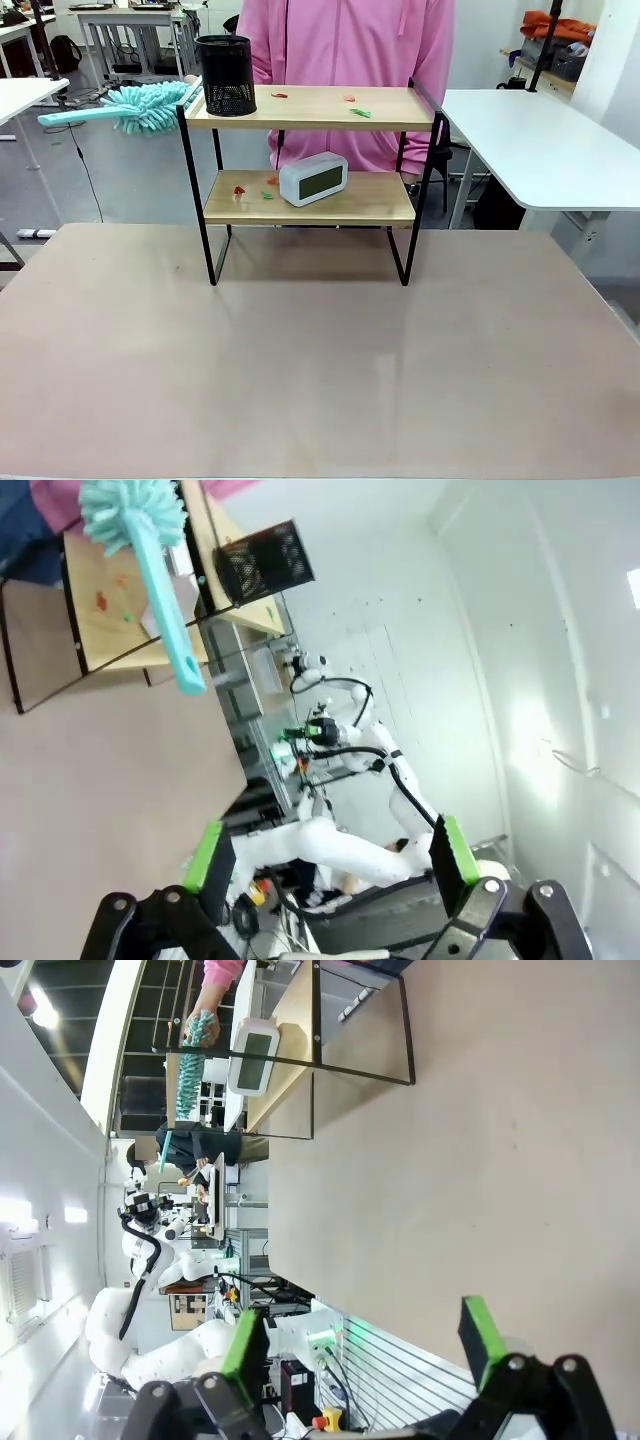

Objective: Clean the shelf.
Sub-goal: Pick up the Duster from the human.

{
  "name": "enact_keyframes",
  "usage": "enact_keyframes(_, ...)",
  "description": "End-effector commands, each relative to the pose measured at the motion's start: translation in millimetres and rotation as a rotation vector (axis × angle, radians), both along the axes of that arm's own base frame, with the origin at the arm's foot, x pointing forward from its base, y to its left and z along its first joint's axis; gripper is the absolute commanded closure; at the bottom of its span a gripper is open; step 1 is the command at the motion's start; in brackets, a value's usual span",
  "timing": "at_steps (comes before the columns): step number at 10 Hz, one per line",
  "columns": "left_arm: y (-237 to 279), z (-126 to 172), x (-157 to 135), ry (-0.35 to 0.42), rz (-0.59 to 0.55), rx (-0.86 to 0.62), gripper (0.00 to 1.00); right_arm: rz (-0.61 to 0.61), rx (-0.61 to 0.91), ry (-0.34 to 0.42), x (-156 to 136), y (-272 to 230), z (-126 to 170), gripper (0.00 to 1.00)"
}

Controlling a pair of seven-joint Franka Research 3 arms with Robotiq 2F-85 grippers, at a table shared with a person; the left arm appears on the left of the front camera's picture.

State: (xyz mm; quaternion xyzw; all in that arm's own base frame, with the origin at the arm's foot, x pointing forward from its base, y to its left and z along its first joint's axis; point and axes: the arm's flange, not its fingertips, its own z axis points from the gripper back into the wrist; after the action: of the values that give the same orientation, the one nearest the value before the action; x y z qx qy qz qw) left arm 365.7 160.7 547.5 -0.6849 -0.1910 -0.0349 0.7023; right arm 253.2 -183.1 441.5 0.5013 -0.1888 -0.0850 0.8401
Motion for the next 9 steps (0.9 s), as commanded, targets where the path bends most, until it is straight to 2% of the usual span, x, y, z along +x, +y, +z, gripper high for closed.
enact_keyframes(1, -12.6, -2.1, 28.2, 0.080, -0.073, 0.046, 0.00, 0.003, 0.010, -0.039, 2.0, 1.0, 0.6, 0.00)
enact_keyframes(5, -52.0, -24.8, 97.3, 0.203, -0.094, 0.067, 0.00, 0.003, 0.010, -0.039, 2.0, 1.0, 0.6, 0.00)
enact_keyframes(9, -83.6, -23.1, 127.4, 0.220, -0.098, 0.115, 0.00, 0.003, 0.010, -0.039, 2.0, 1.0, 0.6, 0.00)
